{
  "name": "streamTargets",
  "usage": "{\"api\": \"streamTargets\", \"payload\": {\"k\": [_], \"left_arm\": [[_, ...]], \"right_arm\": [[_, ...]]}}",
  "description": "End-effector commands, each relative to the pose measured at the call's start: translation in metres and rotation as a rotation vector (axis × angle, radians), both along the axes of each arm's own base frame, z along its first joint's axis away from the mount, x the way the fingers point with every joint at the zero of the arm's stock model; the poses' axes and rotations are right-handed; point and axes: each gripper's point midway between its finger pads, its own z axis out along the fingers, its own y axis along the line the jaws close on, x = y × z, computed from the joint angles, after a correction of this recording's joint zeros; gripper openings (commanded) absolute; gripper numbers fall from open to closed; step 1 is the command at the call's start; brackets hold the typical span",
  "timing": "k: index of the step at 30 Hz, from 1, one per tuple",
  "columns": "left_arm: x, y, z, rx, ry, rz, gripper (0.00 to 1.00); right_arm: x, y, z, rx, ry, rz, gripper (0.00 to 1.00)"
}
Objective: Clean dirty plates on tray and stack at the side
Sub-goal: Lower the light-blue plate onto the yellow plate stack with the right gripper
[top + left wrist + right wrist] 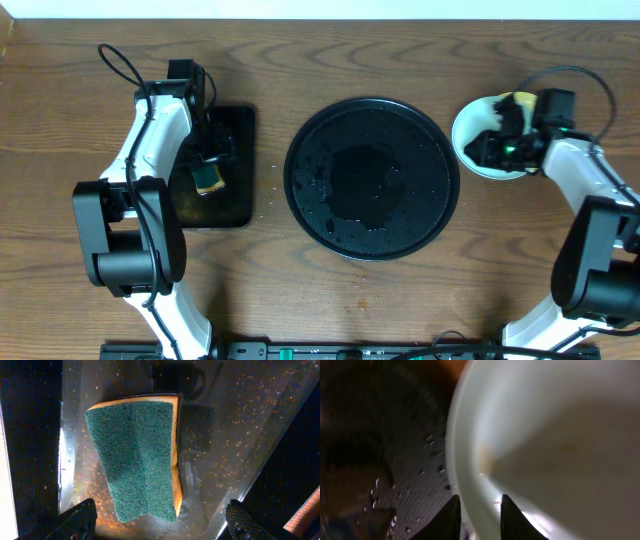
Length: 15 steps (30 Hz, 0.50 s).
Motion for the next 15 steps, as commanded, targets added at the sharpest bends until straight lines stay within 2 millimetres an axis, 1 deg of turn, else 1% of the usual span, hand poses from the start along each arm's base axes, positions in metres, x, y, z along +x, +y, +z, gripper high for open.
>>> {"api": "streamTargets", "payload": {"k": [1, 2, 4, 5, 7, 9, 11, 12, 13, 14, 15], "left_arm": [[-0.001, 0.003, 0.0, 0.012, 0.003, -0.002, 0.82], [-0.001, 0.003, 0.0, 0.012, 0.003, -0.002, 0.83], [-0.001, 0.003, 0.0, 0.012, 0.003, -0.002, 0.82], [-0.001, 0.003, 0.0, 0.012, 0.003, -0.002, 0.83], [-0.001, 0.003, 0.0, 0.012, 0.003, -0.002, 0.82], [-0.001, 0.003, 0.0, 0.012, 0.003, -0.002, 0.83], [-0.001, 0.003, 0.0, 0.012, 0.003, -0.002, 0.83], [0.0, 0.003, 0.0, 0.012, 0.002, -0.002, 0.82], [-0.001, 0.003, 0.0, 0.012, 0.003, -0.002, 0.82], [-0.001, 0.003, 0.0, 0.012, 0.003, -0.001, 0.83], [-0.001, 0.003, 0.0, 0.012, 0.003, -0.002, 0.83]], "right_arm": [[0.001, 0.018, 0.006, -0.075, -0.048, 0.132, 0.21], [0.0, 0.023, 0.004, -0.101, -0.046, 0.154, 0.17], [0.0, 0.021, 0.001, -0.155, -0.039, 0.153, 0.1], [-0.001, 0.019, -0.001, -0.201, -0.032, 0.152, 0.03], [-0.001, 0.014, -0.004, -0.272, -0.023, 0.146, 0.01], [0.001, 0.0, -0.006, -0.355, -0.018, 0.118, 0.03], [0.002, -0.028, -0.007, -0.492, 0.0, 0.054, 0.01], [0.001, -0.039, -0.006, -0.531, 0.008, 0.023, 0.01], [0.002, -0.047, -0.005, -0.554, 0.011, -0.007, 0.01], [0.007, -0.057, -0.003, -0.564, -0.005, -0.048, 0.02], [0.01, -0.058, -0.001, -0.559, -0.018, -0.056, 0.04]]}}
